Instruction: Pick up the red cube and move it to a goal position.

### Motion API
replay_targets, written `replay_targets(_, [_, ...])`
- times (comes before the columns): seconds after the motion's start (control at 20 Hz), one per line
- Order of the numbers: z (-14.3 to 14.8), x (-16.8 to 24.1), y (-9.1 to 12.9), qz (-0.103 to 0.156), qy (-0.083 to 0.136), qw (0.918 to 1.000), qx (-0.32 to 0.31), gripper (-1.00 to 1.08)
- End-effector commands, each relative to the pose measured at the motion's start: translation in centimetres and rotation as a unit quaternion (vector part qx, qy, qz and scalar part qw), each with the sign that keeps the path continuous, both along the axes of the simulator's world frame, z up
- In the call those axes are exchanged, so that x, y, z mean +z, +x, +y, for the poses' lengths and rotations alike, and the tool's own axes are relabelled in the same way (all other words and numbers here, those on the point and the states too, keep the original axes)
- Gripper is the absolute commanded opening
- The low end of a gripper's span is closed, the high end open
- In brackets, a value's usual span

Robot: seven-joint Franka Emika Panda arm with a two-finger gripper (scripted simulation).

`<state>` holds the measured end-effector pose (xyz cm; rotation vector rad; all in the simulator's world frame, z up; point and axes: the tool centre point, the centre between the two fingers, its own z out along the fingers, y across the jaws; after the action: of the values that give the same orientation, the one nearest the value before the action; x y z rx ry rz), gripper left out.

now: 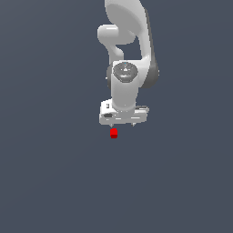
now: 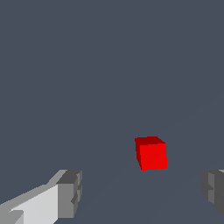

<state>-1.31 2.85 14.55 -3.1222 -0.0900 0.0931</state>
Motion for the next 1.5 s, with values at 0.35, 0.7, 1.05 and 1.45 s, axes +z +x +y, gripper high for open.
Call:
replay_targets(0.35, [-0.4,-1.1,-0.3,-0.003,-0.001,1.0,0.004,1.0])
replay_targets(0.7, [-1.5,-4.3,-1.3,-0.011,-0.002,0.9998,0.018,1.0])
replay_targets(1.05, [-3.1,-9.0,-2.3,-0.022,-0.004,0.9991,0.037,1.0])
replay_targets(1.45, [-4.2,-12.1,-2.8,-0.029,-0.006,0.9983,0.049,1.0])
